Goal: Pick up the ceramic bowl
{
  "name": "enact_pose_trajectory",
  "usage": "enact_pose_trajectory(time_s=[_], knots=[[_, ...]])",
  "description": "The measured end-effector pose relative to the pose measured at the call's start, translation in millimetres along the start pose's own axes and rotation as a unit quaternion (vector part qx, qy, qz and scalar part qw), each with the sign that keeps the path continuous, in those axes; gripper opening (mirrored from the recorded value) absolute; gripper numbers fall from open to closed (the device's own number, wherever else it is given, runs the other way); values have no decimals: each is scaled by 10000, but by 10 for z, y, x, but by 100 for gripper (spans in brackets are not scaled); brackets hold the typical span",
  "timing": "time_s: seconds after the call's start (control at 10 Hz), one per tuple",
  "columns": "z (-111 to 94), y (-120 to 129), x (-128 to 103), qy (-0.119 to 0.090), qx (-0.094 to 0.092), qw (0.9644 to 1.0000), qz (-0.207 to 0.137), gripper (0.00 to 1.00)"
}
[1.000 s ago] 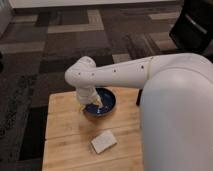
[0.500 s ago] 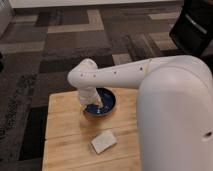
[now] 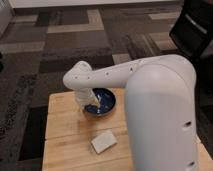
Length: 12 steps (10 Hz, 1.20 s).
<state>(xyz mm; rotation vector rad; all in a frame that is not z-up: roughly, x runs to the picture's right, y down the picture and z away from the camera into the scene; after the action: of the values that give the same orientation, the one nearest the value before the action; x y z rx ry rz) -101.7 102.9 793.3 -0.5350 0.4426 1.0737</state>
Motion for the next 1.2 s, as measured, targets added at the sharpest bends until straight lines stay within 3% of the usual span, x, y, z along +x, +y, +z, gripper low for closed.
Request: enact_pose_trajectory(time_s=[0.2,0.6,0.8,1.1,1.2], knots=[[54,43,-102,-44,56,10000,-37,65],[154,26,-386,-348,-52,9993,-149,65],[213,16,-439,-391,-54,9990,-210,55],[282,15,-455,-398,-69,9987,-313,13],[288,16,-448,-391,-65,9986,-343,5]])
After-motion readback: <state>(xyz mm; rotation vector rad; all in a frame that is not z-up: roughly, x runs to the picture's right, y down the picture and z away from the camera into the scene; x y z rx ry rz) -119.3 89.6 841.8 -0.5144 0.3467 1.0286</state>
